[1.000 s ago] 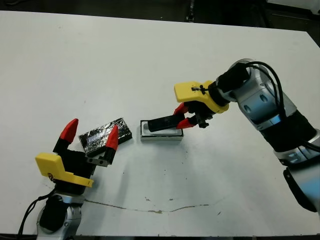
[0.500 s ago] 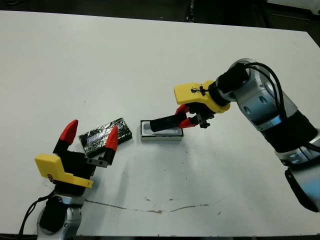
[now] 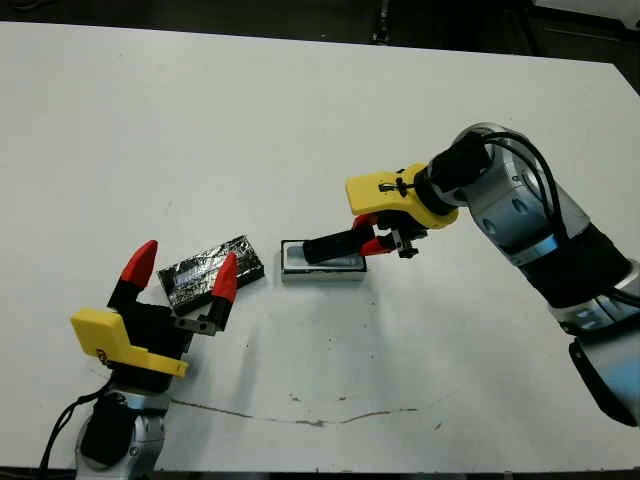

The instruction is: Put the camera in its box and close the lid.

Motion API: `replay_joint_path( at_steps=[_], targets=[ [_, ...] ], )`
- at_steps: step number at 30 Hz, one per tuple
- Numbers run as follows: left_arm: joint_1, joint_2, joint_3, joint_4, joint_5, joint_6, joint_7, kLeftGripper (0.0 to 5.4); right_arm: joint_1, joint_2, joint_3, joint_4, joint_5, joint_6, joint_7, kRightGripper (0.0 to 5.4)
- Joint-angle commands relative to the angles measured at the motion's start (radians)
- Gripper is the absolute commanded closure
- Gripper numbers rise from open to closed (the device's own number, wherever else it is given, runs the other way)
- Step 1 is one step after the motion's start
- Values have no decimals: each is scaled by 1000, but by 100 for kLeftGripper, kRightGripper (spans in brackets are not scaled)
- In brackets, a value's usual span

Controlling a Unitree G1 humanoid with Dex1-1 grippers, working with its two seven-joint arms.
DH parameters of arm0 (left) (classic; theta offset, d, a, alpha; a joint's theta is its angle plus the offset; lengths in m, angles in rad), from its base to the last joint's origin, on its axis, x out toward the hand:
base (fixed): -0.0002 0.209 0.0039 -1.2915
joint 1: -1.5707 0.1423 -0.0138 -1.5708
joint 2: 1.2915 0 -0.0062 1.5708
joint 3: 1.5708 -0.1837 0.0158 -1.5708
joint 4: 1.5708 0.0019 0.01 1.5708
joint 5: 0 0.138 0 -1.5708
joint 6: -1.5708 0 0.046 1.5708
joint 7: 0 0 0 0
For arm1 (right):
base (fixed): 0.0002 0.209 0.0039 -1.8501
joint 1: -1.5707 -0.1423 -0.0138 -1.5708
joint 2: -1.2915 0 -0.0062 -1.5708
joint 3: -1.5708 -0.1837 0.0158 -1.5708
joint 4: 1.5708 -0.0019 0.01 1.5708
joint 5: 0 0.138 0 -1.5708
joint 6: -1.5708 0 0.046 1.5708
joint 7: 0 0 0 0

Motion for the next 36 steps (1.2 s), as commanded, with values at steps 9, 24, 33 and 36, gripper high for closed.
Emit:
replay_joint_path(
  at_steps=[9, 24, 33, 36],
  targets=[
    [6, 2, -4, 10, 10, -10, 0, 0, -5, 5, 42, 8, -15, 56, 19, 374],
    [5, -6, -12, 10, 14, -12, 8, 0, -7, 45, 53, 10, -14, 47, 8, 374],
    [9, -14, -14, 13, 13, -12, 9, 0, -7, 94, 61, 36, -16, 34, -12, 374],
    [12, -16, -16, 15, 19, -19, 9, 0, -6, 106, 72, 32, -27, 52, -18, 374]
  ],
)
